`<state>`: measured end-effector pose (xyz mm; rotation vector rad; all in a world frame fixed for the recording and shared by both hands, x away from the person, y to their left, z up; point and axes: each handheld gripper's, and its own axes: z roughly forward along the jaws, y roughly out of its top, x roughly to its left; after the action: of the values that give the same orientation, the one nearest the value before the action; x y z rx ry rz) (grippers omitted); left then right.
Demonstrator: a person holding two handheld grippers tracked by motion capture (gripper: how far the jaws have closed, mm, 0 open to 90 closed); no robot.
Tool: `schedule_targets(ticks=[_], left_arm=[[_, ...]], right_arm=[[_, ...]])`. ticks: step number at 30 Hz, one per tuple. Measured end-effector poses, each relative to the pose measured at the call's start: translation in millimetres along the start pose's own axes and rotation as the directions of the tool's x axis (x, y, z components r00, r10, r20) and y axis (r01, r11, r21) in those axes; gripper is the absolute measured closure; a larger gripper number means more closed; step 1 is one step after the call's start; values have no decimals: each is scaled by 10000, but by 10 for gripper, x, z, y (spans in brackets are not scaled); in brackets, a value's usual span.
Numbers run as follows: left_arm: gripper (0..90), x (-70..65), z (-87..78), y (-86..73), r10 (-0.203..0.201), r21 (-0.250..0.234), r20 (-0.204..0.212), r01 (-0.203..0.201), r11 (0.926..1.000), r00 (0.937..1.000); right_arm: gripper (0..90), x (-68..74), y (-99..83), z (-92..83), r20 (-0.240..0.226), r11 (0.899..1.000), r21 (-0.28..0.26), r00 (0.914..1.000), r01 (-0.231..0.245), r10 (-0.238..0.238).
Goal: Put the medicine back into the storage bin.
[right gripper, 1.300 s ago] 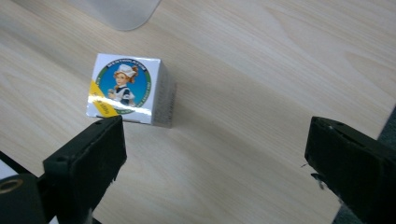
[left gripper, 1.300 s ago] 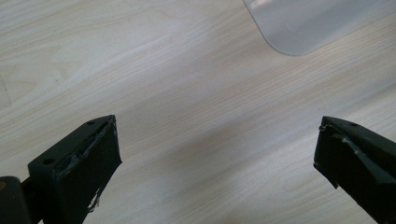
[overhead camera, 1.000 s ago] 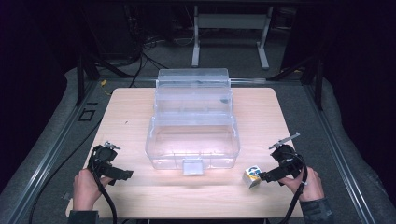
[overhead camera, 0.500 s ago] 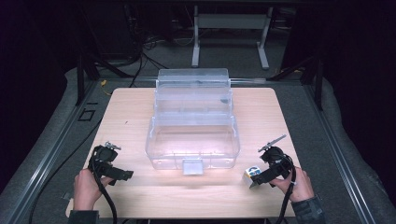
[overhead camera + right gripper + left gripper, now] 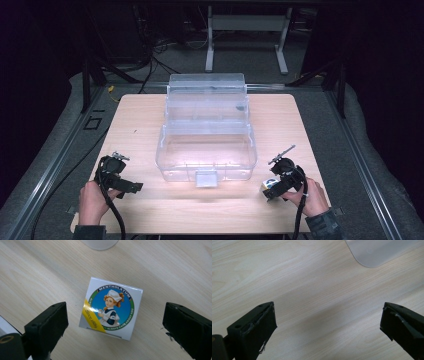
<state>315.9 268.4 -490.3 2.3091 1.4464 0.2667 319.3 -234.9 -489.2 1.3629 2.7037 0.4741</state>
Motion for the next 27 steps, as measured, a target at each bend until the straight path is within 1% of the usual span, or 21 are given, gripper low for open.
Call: schedule_targets(ticks=[1, 2, 3, 4, 7, 8, 9, 10, 11, 14, 15, 16, 17, 19, 22, 24, 27], left_arm=[[2, -1, -2, 1, 4, 0, 4, -4, 10000, 10000], [2, -6, -2, 1, -40, -12, 0, 40, 10000, 10000], [2, -6, -3, 2, -13, -13, 6, 13, 10000, 10000], [2, -5, -2, 4, 23, -11, 16, -23, 10000, 10000], [2, -9, 5, 3, -35, -46, 56, 35, 10000, 10000], [2, -9, 7, 4, -7, -41, 61, 7, 10000, 10000], [2, -9, 9, 4, 3, -37, 64, -3, 10000, 10000], [2, -10, 9, 4, -10, -23, 61, 10, 10000, 10000], [2, -9, 9, 4, -14, 7, 64, 14, 10000, 10000], [2, -10, 9, 3, -28, -46, 46, 29, 10000, 10000], [2, -6, 5, 7, 53, -22, 69, -53, 10000, 10000], [2, -6, 4, 8, 77, -28, 76, -76, 10000, 9999], [2, -10, 5, 8, 32, -38, 81, -32, 10000, 10000], [2, -14, 7, 8, 21, -28, 84, -21, 10000, 10000], [2, -15, 8, 8, 17, -11, 70, -17, 10000, 10000], [3, -16, 10, 8, 20, 10, 65, -20, 10000, 10000], [6, -16, 12, 11, 14, -19, 54, -14, 10000, 10000]], right_arm=[[53, 8, 9, 17, 36, 10000, 52, 10000, 27, -27], [51, 22, 20, 35, 279, 9998, 183, 9996, 53, -58], [51, 29, 26, 51, 306, 9997, 224, 9995, 52, -59], [50, 30, 31, 67, 237, 9997, 232, 9997, 81, -87], [58, 47, 47, 102, 399, 9996, 264, 9992, 56, -67], [68, 60, 57, 108, 683, 9993, 356, 9976, 67, -92], [78, 67, 62, 118, 733, 9994, 352, 9973, 53, -79], [81, 66, 65, 130, 664, 9994, 346, 9977, 74, -97], [91, 71, 70, 144, 570, 9994, 351, 9984, 43, -63], [148, 94, 81, 169, 805, 9990, 432, 9966, 140, -174], [164, 105, 84, 174, 787, 9988, 441, 9966, 208, -242], [191, 118, 87, 172, 911, 9984, 499, 9953, 282, -327], [207, 129, 90, 172, 837, 9984, 470, 9959, 298, -337], [232, 142, 96, 171, 931, 9980, 496, 9947, 390, -435], [273, 150, 100, 174, 1013, 9974, 596, 9938, 404, -463], [304, 150, 101, 177, 966, 9975, 589, 9943, 391, -447], [337, 156, 104, 173, 1061, 9972, 603, 9931, 433, -495]])
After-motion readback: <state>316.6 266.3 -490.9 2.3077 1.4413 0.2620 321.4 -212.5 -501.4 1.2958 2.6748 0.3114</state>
